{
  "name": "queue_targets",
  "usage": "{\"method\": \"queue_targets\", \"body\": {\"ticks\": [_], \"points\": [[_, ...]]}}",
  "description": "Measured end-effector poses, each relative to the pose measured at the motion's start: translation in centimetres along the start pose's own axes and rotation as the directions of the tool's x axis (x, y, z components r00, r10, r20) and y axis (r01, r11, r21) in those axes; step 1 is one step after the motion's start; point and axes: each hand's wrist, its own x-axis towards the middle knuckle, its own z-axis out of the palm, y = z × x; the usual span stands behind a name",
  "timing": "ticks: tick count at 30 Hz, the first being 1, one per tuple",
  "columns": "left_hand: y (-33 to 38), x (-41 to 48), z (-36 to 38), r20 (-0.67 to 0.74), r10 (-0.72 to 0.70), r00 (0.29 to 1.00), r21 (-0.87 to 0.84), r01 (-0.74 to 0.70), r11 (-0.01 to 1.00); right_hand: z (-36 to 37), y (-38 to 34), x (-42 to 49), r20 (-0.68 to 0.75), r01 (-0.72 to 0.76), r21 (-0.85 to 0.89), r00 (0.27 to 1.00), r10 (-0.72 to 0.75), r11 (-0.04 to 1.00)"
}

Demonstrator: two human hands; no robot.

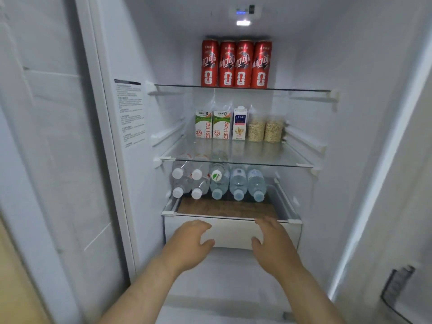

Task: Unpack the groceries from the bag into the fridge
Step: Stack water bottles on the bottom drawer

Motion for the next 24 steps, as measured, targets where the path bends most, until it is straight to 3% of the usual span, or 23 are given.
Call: {"method": "queue_targets", "body": {"ticks": [11, 24], "points": [[0.7, -2.6, -1.1, 0.02, 0.096, 0.995, -0.043, -0.095, 0.994, -2.6, -2.3, -4.9, 0.049, -0.11, -0.018, 0.993, 0.11, 0.994], [4.5, -7.3, 1.3, 0.092, 0.216, 0.972, -0.171, -0.198, 0.965, -3.5, -2.6, -14.2, -0.055, -0.169, -0.047, 0.984, 0.167, 0.984]]}}
